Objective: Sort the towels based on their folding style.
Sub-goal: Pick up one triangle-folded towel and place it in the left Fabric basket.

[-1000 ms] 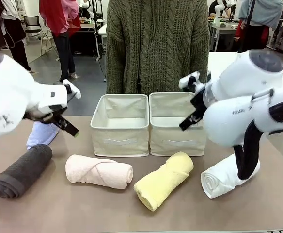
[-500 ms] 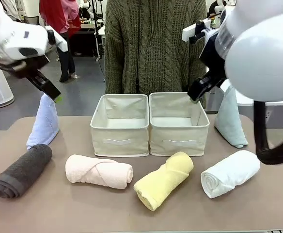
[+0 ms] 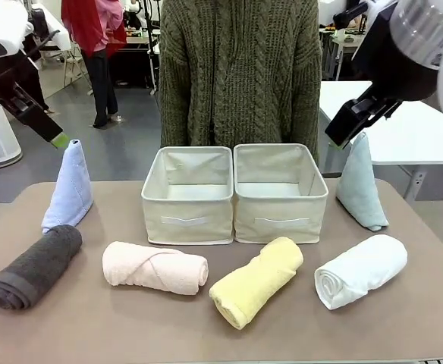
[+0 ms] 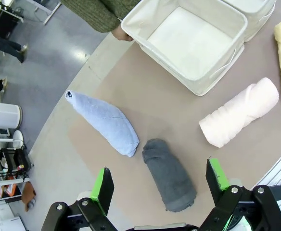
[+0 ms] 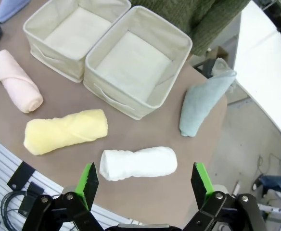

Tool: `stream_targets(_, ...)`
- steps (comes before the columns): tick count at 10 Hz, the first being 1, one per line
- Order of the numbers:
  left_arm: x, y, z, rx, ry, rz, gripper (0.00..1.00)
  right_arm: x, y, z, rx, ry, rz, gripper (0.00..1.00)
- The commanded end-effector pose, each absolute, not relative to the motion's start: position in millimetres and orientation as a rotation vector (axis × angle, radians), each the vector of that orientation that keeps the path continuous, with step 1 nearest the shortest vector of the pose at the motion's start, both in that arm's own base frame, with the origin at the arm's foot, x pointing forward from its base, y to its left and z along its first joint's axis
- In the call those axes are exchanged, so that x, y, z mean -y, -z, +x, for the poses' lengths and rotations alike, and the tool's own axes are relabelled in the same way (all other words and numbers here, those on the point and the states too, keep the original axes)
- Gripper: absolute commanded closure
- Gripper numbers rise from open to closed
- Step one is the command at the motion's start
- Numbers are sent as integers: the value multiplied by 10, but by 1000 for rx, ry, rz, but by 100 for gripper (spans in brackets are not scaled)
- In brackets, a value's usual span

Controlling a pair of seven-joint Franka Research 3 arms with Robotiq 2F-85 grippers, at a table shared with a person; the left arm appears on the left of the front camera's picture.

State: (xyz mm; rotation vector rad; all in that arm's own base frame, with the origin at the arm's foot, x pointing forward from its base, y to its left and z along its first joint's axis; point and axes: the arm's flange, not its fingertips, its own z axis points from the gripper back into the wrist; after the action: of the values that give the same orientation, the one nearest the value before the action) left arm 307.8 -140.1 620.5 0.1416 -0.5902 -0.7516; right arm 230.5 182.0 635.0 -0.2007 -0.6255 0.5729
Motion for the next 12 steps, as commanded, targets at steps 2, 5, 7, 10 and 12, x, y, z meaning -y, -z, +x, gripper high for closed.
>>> stream_targets(2,1457,-6116,3212,580,757,137,0,-1876,-6237,2465,596,-591,-188,0)
stream_targets(5,930,-6452,3348,499,946,-289,0,-1425,-6751,2594,561,-722,170,0)
stream_targets(7,489,-6661,3583,472,1039,-559,0,-781,-7096,2829,594,-746,508,0)
stream_targets(10,-350,-6535,3848,558,1056,-866,0,352,-6985,3051,666,-722,876,0)
stream_targets(12,-960,-6470,3860,653,1004,-1041,0,869,-6844,2982,736,-724,993,0)
